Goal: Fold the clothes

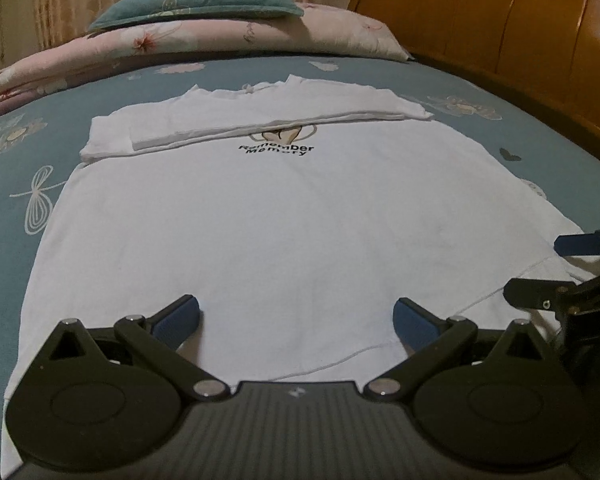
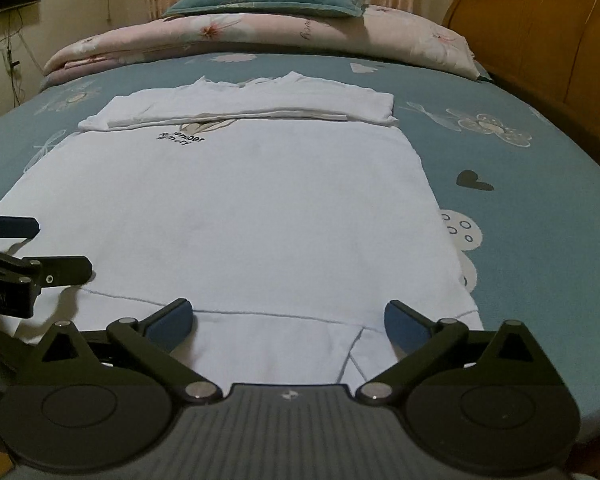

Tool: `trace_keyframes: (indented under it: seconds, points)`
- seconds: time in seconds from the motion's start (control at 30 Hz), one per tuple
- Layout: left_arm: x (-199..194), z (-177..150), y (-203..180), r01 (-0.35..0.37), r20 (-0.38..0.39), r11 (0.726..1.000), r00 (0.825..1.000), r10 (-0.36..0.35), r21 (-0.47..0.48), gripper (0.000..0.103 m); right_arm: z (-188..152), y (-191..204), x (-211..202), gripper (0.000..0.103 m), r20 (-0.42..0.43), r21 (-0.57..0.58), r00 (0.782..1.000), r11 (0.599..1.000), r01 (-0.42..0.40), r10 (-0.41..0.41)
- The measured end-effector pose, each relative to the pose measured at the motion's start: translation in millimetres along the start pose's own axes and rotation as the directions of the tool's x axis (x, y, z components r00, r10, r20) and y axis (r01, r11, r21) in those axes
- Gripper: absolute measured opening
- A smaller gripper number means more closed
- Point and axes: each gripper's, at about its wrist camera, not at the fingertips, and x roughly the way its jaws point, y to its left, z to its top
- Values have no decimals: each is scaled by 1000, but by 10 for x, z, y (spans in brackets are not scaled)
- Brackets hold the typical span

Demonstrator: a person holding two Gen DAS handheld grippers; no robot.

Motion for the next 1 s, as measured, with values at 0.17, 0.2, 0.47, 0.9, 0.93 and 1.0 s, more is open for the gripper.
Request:
trace_keyframes:
  seconds: [0.17,0.2,0.47,0.9,0.93,1.0]
  points:
    - [-43,-61,24,15,23,1000,1000,-15,4,102,-30,-11,-66,103,-10,12,1000,1000,-4,5]
    - [-51,-63,29,19,20,1000,1000,-20,8,102,-28,-21,-78,103,-10,14,1000,1000,-12,12]
    - [-120,54,110,47,-32,998,998,-48,-30,102,391,-421,-107,103,80,110,990,986,-128,120]
    - [155,164,199,79,10,997,997,-79,24,102,1394,-835,1134,103,49,250,972,939,-235,230]
    - [154,162,209,84,11,996,996,-84,24,102,1397,-841,1228,103,27,256,975,941,-220,221]
    - [152,159,241,97,17,995,995,-97,16,102,1352,-863,1288,103,4,250,981,950,-188,193]
